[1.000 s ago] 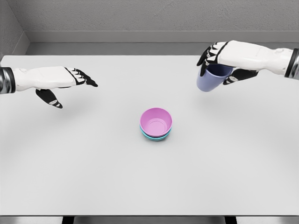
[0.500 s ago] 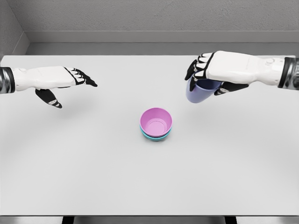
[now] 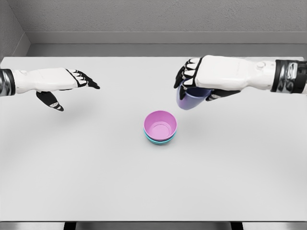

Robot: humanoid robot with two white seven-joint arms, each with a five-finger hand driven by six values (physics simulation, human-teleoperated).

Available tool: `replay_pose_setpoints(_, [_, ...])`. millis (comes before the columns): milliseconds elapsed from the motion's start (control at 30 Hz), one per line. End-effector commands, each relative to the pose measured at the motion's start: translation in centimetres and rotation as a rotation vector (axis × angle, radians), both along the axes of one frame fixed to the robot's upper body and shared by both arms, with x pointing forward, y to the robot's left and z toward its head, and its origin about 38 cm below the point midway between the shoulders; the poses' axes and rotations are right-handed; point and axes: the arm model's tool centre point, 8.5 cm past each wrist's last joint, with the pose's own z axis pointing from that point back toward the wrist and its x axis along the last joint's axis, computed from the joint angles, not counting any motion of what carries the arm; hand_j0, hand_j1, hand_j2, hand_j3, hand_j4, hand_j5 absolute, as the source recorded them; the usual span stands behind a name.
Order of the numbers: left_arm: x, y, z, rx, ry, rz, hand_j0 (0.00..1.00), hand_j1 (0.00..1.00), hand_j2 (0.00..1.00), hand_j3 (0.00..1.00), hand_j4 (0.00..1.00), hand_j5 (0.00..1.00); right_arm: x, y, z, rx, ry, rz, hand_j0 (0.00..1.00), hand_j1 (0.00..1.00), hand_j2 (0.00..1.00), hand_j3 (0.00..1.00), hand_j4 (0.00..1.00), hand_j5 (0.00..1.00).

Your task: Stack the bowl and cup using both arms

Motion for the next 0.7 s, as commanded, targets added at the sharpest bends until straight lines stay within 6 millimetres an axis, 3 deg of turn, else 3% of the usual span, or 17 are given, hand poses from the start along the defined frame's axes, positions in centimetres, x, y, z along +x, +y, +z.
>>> replay_pose_setpoints(0, [0.0,0.1,0.1,-0.005,0.001,0.004,1.00,1.00,1.00,1.00,1.00,1.00,-0.6,0.6,0.2,0.004,-0.005,0.024,0.53,0.53,0.53,0.53,0.53,0.53])
replay_pose_setpoints(667, [0.0,0.1,0.1,-0.005,0.000,0.006,1.00,1.00,1.00,1.00,1.00,1.00,-1.5,4.4,-0.7,-0.018,0.012,0.133,0.54,0.54,0.54,0.54,0.54,0.54])
